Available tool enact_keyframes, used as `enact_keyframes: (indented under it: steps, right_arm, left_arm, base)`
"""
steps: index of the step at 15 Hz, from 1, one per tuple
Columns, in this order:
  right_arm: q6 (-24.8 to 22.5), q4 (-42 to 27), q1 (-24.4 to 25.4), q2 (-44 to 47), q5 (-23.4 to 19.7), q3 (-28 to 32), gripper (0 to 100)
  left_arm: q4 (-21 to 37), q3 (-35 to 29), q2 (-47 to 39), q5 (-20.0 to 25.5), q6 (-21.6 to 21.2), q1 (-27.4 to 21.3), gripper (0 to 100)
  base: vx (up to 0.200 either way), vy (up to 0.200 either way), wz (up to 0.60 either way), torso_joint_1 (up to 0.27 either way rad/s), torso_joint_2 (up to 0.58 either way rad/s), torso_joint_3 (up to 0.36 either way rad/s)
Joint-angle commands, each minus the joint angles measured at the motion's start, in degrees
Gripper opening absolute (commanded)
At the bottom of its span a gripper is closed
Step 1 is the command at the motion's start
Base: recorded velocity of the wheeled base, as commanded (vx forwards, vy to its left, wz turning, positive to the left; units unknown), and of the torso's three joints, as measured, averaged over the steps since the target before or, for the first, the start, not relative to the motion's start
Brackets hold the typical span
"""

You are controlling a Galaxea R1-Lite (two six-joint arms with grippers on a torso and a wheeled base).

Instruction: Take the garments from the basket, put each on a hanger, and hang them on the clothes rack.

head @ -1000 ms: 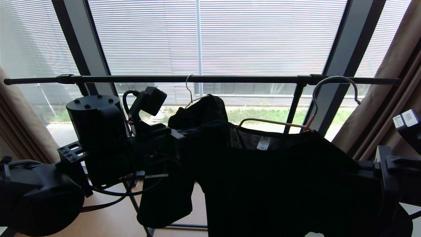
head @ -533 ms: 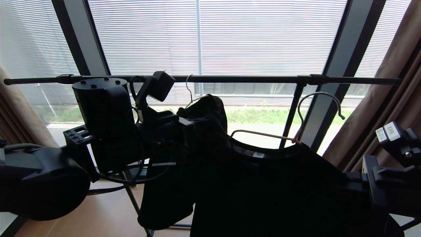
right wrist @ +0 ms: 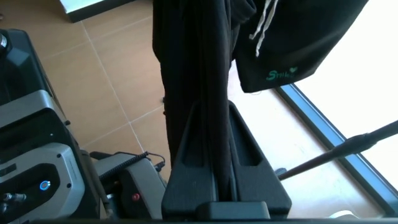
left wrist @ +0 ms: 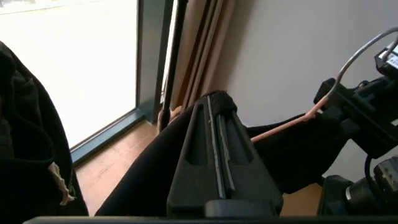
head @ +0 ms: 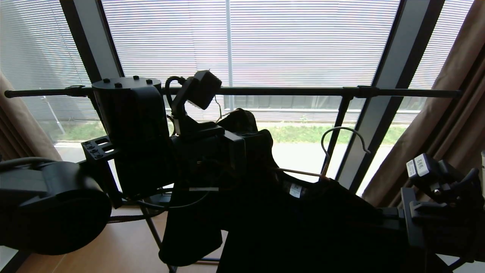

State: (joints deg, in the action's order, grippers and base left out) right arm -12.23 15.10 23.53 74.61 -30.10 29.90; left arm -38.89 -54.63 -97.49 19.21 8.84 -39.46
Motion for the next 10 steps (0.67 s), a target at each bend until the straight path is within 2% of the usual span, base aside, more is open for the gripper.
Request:
enact_keyframes:
  steps: [1, 7, 9, 10]
  right_arm:
    - [0.0, 0.1, 0.4, 1.4, 0.0, 0.1, 0]
    - [0.1, 0.4, 1.9, 3.6, 0.9, 0.2, 0]
    - [0.3, 2.4, 1.9, 3.6, 0.6, -0.5, 0]
    - [0.6, 6.3, 1.7, 3.4, 0.0, -2.1, 0]
  left_arm:
    - [0.7, 0.0, 0.0, -0.1, 0.0, -1.4, 0]
    - [2.3, -0.1, 0.6, -0.1, 0.0, -6.3, 0]
    - [2.3, -0.1, 0.6, -0.2, 0.0, -6.3, 0]
    - [2.3, -0.2, 0.6, -0.2, 0.0, -5.5, 0]
  base:
    - [0.0, 0.0, 0.0, 0.0, 0.0, 0.0]
    - [0.0, 0.0, 0.0, 0.0, 0.0, 0.0]
    - [0.0, 0.0, 0.0, 0.0, 0.0, 0.0]
    - [0.0, 0.0, 0.0, 0.0, 0.0, 0.0]
